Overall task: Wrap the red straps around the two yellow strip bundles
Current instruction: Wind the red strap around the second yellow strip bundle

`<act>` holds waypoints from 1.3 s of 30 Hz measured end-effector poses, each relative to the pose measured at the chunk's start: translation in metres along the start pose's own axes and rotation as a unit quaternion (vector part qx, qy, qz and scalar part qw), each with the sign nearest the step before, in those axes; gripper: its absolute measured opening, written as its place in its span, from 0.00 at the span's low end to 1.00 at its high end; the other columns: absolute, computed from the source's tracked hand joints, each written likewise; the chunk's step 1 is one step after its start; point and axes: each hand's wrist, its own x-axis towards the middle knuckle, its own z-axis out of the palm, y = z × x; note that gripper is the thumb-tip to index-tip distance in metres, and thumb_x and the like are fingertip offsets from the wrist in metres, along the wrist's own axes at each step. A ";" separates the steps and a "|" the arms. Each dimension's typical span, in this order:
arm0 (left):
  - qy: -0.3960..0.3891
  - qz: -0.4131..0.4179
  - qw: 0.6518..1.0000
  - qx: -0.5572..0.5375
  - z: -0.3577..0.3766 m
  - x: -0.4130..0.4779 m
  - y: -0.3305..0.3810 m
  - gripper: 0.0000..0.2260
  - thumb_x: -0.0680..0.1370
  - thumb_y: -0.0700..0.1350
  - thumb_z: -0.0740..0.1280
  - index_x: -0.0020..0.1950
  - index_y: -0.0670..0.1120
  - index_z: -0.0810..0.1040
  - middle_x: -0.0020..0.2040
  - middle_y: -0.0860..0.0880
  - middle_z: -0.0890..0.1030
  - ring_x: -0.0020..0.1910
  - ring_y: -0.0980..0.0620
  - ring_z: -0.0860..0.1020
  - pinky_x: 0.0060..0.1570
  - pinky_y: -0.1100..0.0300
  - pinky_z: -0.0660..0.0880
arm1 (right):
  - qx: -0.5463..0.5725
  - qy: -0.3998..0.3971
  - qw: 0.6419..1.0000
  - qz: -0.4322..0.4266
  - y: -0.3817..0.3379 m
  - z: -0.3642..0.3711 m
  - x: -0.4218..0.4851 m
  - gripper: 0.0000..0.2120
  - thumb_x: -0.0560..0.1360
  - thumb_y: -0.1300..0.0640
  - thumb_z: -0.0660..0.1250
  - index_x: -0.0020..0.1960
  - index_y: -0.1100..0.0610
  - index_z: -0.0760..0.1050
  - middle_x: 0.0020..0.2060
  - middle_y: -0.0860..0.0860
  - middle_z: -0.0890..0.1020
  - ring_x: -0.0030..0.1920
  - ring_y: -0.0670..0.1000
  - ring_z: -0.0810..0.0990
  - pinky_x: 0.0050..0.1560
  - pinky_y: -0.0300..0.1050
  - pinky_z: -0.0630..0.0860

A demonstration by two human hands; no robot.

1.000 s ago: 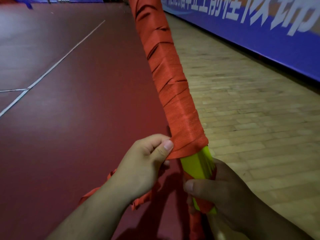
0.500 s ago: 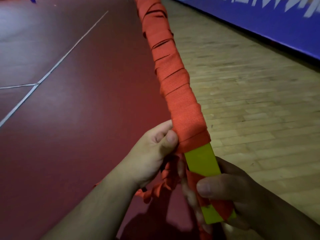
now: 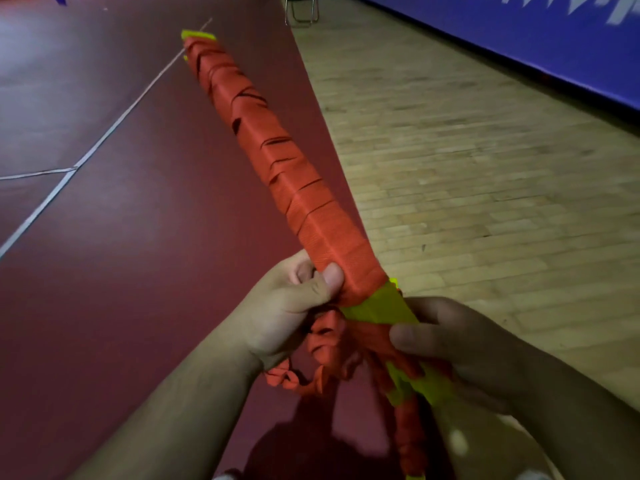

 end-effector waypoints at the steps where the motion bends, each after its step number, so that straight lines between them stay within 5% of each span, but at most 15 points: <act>1: 0.028 -0.008 0.999 0.012 -0.004 0.002 -0.003 0.20 0.75 0.42 0.72 0.63 0.33 0.74 0.54 0.39 0.83 0.53 0.44 0.82 0.54 0.54 0.79 | -0.044 -0.003 0.999 -0.008 -0.018 -0.004 -0.002 0.22 0.66 0.45 0.76 0.56 0.55 0.83 0.52 0.59 0.86 0.53 0.62 0.85 0.58 0.60 0.80; 4: 0.096 -0.013 0.993 0.060 -0.005 0.003 -0.008 0.17 0.77 0.42 0.67 0.63 0.34 0.76 0.58 0.37 0.82 0.57 0.42 0.82 0.57 0.53 0.78 | -0.296 0.111 0.949 0.008 -0.019 0.023 0.015 0.30 0.57 0.33 0.77 0.56 0.43 0.79 0.46 0.45 0.86 0.48 0.47 0.85 0.54 0.54 0.81; 7: 0.093 -0.010 0.988 0.119 0.007 0.000 -0.013 0.09 0.81 0.37 0.64 0.58 0.33 0.74 0.35 0.52 0.84 0.32 0.61 0.81 0.34 0.73 0.74 | -0.409 0.240 0.880 0.025 -0.003 0.024 0.022 0.31 0.55 0.32 0.75 0.52 0.45 0.75 0.44 0.45 0.83 0.44 0.47 0.82 0.48 0.51 0.80; 9: 0.091 -0.001 0.988 0.127 0.012 0.000 -0.012 0.08 0.81 0.37 0.60 0.58 0.35 0.73 0.27 0.57 0.78 0.23 0.65 0.74 0.27 0.76 0.68 | -0.388 0.243 0.889 -0.001 -0.001 0.023 0.026 0.21 0.59 0.40 0.75 0.48 0.48 0.77 0.40 0.47 0.82 0.41 0.50 0.81 0.45 0.51 0.80; 12: 0.094 0.001 0.992 0.081 0.010 0.002 -0.001 0.17 0.79 0.45 0.65 0.67 0.43 0.75 0.43 0.47 0.80 0.24 0.60 0.68 0.27 0.69 0.63 | -0.309 0.201 0.929 -0.012 -0.004 0.017 0.027 0.19 0.57 0.45 0.74 0.47 0.48 0.80 0.34 0.48 0.83 0.35 0.48 0.80 0.40 0.48 0.79; 15: 0.061 -0.018 0.996 0.066 0.003 0.003 -0.001 0.23 0.74 0.56 0.70 0.69 0.59 0.75 0.51 0.47 0.63 0.28 0.55 0.54 0.31 0.57 0.52 | -0.188 0.171 0.966 -0.037 -0.002 0.020 0.024 0.17 0.56 0.48 0.72 0.43 0.52 0.79 0.24 0.51 0.77 0.25 0.51 0.73 0.30 0.50 0.73; 18: 0.030 -0.018 0.999 0.013 0.003 0.003 -0.003 0.27 0.72 0.56 0.73 0.71 0.61 0.74 0.54 0.47 0.57 0.27 0.56 0.54 0.31 0.57 0.53 | -0.098 0.133 0.985 -0.052 0.000 0.023 0.023 0.05 0.61 0.57 0.70 0.35 0.55 0.76 0.21 0.57 0.71 0.22 0.54 0.67 0.26 0.46 0.67; 21: 0.005 0.005 0.999 0.047 0.002 0.006 -0.004 0.32 0.71 0.60 0.74 0.73 0.56 0.71 0.55 0.45 0.64 0.28 0.51 0.55 0.30 0.57 0.54 | -0.062 0.108 0.990 -0.072 0.000 0.024 0.020 0.04 0.63 0.59 0.70 0.33 0.55 0.75 0.22 0.59 0.70 0.22 0.54 0.65 0.25 0.44 0.66; 24: 0.017 -0.006 0.996 0.091 0.005 0.008 -0.006 0.36 0.70 0.64 0.72 0.71 0.45 0.72 0.48 0.37 0.66 0.34 0.44 0.51 0.31 0.54 0.53 | -0.020 0.073 0.994 -0.078 0.003 0.023 0.020 0.04 0.64 0.61 0.68 0.32 0.54 0.75 0.22 0.59 0.69 0.21 0.53 0.65 0.24 0.42 0.65; 26: 0.007 -0.050 0.998 0.028 0.005 0.007 -0.007 0.39 0.70 0.67 0.70 0.68 0.38 0.74 0.40 0.42 0.66 0.32 0.47 0.52 0.30 0.58 0.54 | 0.019 0.006 0.997 -0.068 0.002 0.025 0.017 0.03 0.64 0.59 0.69 0.33 0.52 0.78 0.24 0.57 0.69 0.22 0.52 0.65 0.23 0.40 0.65; 27: -0.009 -0.064 0.998 -0.016 0.005 0.006 -0.006 0.36 0.70 0.67 0.70 0.66 0.40 0.77 0.33 0.46 0.63 0.28 0.52 0.55 0.29 0.61 0.56 | 0.046 -0.030 0.997 -0.058 0.001 0.026 0.015 0.01 0.63 0.58 0.70 0.35 0.53 0.78 0.27 0.57 0.70 0.22 0.50 0.66 0.23 0.39 0.65; 30: -0.031 -0.042 0.997 -0.050 0.007 0.002 -0.006 0.27 0.69 0.64 0.73 0.58 0.46 0.83 0.27 0.51 0.59 0.23 0.58 0.59 0.27 0.64 0.62 | 0.071 -0.094 0.993 -0.014 -0.001 0.020 0.012 0.15 0.60 0.54 0.71 0.42 0.62 0.77 0.31 0.58 0.72 0.23 0.49 0.67 0.23 0.38 0.65; 34: 0.055 0.000 0.997 0.061 0.011 0.001 -0.010 0.20 0.68 0.67 0.72 0.36 0.50 0.78 0.25 0.54 0.69 0.24 0.57 0.62 0.24 0.64 0.60 | -0.018 -0.042 0.999 -0.005 -0.002 0.003 0.020 0.24 0.56 0.49 0.76 0.43 0.65 0.78 0.36 0.63 0.77 0.29 0.58 0.74 0.32 0.47 0.73; 36: 0.097 -0.004 0.992 0.085 0.011 0.002 -0.009 0.20 0.72 0.63 0.71 0.35 0.48 0.75 0.23 0.51 0.67 0.23 0.55 0.62 0.25 0.63 0.62 | -0.076 0.020 0.997 -0.005 -0.002 -0.002 0.024 0.32 0.57 0.44 0.76 0.50 0.67 0.78 0.42 0.66 0.79 0.38 0.66 0.77 0.40 0.60 0.73; 39: 0.147 -0.019 0.983 0.107 0.006 0.003 -0.011 0.21 0.74 0.60 0.68 0.35 0.43 0.72 0.22 0.48 0.68 0.23 0.51 0.64 0.27 0.62 0.66 | -0.176 0.093 0.979 -0.038 -0.005 -0.001 0.024 0.26 0.61 0.38 0.72 0.51 0.56 0.82 0.46 0.62 0.85 0.46 0.67 0.82 0.48 0.65 0.78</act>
